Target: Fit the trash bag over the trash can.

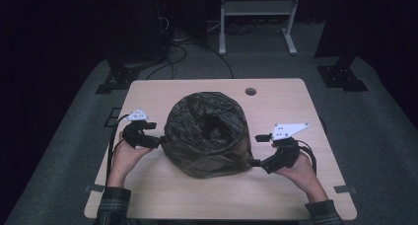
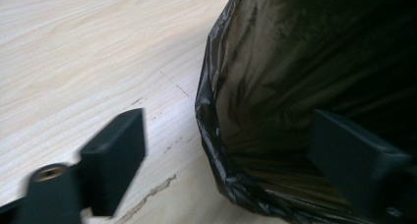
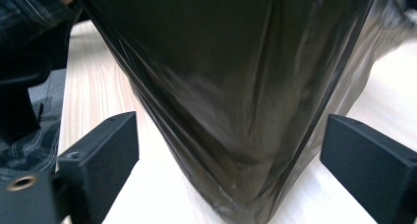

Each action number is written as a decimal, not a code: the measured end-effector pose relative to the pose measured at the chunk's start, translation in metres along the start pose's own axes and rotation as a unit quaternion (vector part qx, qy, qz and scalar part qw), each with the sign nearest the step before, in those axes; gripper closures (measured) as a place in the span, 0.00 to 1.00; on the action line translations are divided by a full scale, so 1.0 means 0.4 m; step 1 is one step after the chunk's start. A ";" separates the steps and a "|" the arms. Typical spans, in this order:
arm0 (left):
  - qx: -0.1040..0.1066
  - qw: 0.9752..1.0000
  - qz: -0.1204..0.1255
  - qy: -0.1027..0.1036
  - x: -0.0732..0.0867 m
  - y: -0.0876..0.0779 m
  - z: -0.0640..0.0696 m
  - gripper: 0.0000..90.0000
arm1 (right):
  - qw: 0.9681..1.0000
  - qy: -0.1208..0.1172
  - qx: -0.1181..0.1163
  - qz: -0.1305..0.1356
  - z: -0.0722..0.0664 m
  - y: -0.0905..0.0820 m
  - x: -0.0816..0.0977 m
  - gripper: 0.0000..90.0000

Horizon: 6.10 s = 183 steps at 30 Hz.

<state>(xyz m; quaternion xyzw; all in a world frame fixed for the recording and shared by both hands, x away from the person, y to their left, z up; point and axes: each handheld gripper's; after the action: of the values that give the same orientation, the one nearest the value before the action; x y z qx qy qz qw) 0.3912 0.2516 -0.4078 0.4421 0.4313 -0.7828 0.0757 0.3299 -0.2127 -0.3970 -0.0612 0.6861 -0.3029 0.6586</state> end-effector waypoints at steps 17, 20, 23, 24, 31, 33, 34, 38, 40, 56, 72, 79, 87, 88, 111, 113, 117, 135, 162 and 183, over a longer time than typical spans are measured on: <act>-0.014 0.999 -0.002 0.043 0.098 -0.092 0.040 0.00 | 0.998 -0.037 0.040 0.042 0.010 -0.075 -0.161 0.02; -0.013 0.998 -0.014 0.052 0.123 -0.092 0.058 0.00 | 0.997 -0.043 0.045 0.045 0.017 -0.080 -0.191 0.02; -0.008 0.998 -0.020 0.057 0.152 -0.085 0.075 0.00 | 0.997 -0.046 0.046 0.043 0.026 -0.079 -0.219 0.02; -0.009 0.998 -0.025 0.061 0.162 -0.081 0.080 0.00 | 0.997 -0.049 0.044 0.042 0.029 -0.076 -0.228 0.02; -0.014 0.994 -0.070 0.081 0.214 -0.043 0.103 0.00 | 0.997 -0.067 0.035 0.020 0.040 -0.042 -0.299 0.02; -0.010 0.993 -0.074 0.087 0.221 -0.032 0.110 0.00 | 0.997 -0.077 0.028 0.014 0.043 -0.031 -0.319 0.02; -0.009 0.993 -0.078 0.088 0.224 -0.025 0.114 0.00 | 0.996 -0.080 0.034 0.013 0.042 -0.025 -0.328 0.02; -0.009 0.990 -0.098 0.106 0.229 -0.004 0.122 0.00 | 0.996 -0.084 0.020 -0.019 0.056 0.014 -0.361 0.02; -0.008 0.989 -0.102 0.103 0.233 0.004 0.121 0.00 | 0.996 -0.084 0.015 -0.034 0.062 0.034 -0.367 0.02; 0.008 0.989 -0.105 0.103 0.249 0.025 0.123 0.00 | 0.979 -0.107 -0.013 -0.172 0.083 0.161 -0.349 0.11; 0.027 0.991 -0.073 0.108 0.266 0.022 0.112 0.00 | 0.975 -0.104 -0.034 -0.191 0.083 0.167 -0.368 0.09; 0.028 0.991 -0.069 0.109 0.268 0.021 0.111 0.00 | 0.981 -0.126 -0.006 -0.150 0.060 0.153 -0.448 0.03; 0.028 0.991 -0.069 0.109 0.268 0.021 0.111 0.00 | 0.979 -0.143 -0.010 -0.144 0.036 0.218 -0.520 0.02; 0.028 0.991 -0.069 0.109 0.268 0.021 0.111 0.00 | 0.979 -0.143 -0.013 -0.144 0.034 0.229 -0.524 0.02; 0.029 0.991 -0.069 0.109 0.268 0.021 0.110 0.00 | 0.964 -0.122 -0.058 -0.227 0.035 0.452 -0.482 0.01; 0.029 0.991 -0.069 0.109 0.268 0.021 0.110 0.00 | 0.960 -0.124 -0.058 -0.242 0.030 0.472 -0.478 0.01; 0.029 0.991 -0.070 0.110 0.267 0.021 0.110 0.00 | 0.958 -0.120 -0.064 -0.254 0.032 0.484 -0.475 0.01; 0.029 0.991 -0.070 0.110 0.267 0.021 0.110 0.00 | 0.961 -0.093 -0.002 -0.260 0.101 0.373 -0.476 0.01; 0.029 0.991 -0.070 0.110 0.268 0.021 0.110 0.00 | 0.957 -0.130 -0.060 -0.251 -0.022 0.384 -0.469 0.00; 0.029 0.991 -0.070 0.109 0.268 0.020 0.110 0.00 | 0.992 -0.081 0.025 -0.098 0.077 0.078 -0.465 0.00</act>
<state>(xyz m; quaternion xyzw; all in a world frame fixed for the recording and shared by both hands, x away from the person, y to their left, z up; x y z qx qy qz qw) 0.3034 0.2421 -0.4835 0.4958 0.4442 -0.7452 -0.0395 0.3920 -0.1078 -0.2497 -0.1360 0.6132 -0.3773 0.6805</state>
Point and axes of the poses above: each handheld gripper's, and its own axes: y roughly forward along the jaws, x roughly out of its underside, z roughly to its right, and after that the axes turned 10 degrees about -y, right-handed
